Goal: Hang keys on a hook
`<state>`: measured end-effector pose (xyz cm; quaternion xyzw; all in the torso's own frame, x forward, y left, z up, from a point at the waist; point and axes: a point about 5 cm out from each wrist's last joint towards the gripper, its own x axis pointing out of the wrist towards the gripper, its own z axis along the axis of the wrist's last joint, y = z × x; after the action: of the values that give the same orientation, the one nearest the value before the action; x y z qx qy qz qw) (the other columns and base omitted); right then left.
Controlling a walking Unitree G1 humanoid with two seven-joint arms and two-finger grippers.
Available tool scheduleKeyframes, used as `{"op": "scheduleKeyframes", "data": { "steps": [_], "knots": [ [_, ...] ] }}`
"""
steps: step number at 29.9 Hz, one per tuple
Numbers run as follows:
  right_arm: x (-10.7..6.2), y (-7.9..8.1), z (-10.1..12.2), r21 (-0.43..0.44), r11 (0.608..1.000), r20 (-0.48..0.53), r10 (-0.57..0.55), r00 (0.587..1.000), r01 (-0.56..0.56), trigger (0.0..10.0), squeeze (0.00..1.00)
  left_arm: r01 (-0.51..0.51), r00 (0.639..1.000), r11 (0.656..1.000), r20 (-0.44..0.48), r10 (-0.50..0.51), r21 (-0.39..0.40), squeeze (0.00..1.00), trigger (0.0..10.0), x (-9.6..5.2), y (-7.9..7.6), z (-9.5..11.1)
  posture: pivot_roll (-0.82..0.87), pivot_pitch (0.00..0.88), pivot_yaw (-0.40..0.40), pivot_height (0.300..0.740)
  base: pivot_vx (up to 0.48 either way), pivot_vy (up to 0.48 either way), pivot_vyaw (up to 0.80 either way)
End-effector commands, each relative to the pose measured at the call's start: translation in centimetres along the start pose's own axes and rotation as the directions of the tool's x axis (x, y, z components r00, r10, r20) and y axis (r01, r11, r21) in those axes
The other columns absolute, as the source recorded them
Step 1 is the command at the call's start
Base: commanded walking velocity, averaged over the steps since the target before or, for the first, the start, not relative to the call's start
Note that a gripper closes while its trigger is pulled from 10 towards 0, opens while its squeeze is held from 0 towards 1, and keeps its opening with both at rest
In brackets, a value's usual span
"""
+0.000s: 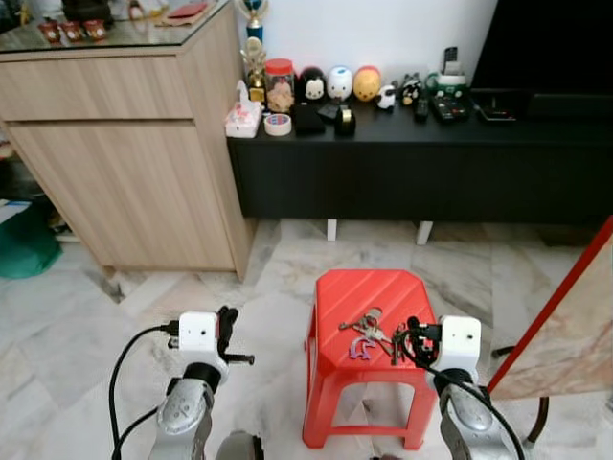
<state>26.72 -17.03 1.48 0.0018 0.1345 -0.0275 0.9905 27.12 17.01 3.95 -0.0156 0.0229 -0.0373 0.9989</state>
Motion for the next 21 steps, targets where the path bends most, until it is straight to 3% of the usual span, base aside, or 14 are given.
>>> {"op": "scheduleKeyframes", "data": {
  "steps": [1, 6, 10, 21],
  "knots": [
    [0.15, 0.14, -0.14, 0.011, 1.000, -0.007, 0.005, 1.000, -0.005, 10.0, 0.00, 0.002, 1.000, 1.000, -0.007, -0.002, -0.002, 0.00, 10.0, 0.06, -0.02, -0.01, -0.02, 0.025, -0.005, 0.637, 0.000, 0.000, 0.00],
    [0.36, 0.05, -0.72, -0.002, 1.000, -0.056, 0.010, 0.998, -0.010, 10.0, 0.00, 0.003, 1.000, 1.000, -0.011, -0.003, -0.005, 0.00, 10.0, 0.06, -0.09, -0.07, -0.03, 0.026, -0.007, 0.637, 0.000, 0.000, 0.00],
    [0.30, 0.18, -0.34, -0.013, 1.000, -0.031, 0.003, 1.000, -0.003, 10.0, 0.00, 0.005, 1.000, 1.000, -0.015, -0.005, -0.002, 0.00, 10.0, 0.14, -0.18, -0.12, -0.03, 0.029, -0.010, 0.607, 0.000, 0.000, 0.00],
    [0.28, 0.03, -0.64, -0.017, 1.000, -0.041, -0.001, 0.999, 0.000, 10.0, 0.00, 0.001, 1.000, 1.000, -0.016, -0.002, -0.008, 0.00, 10.0, 0.19, -0.23, -0.13, -0.03, 0.032, -0.012, 0.607, 0.000, 0.000, 0.00]
  ]
}}
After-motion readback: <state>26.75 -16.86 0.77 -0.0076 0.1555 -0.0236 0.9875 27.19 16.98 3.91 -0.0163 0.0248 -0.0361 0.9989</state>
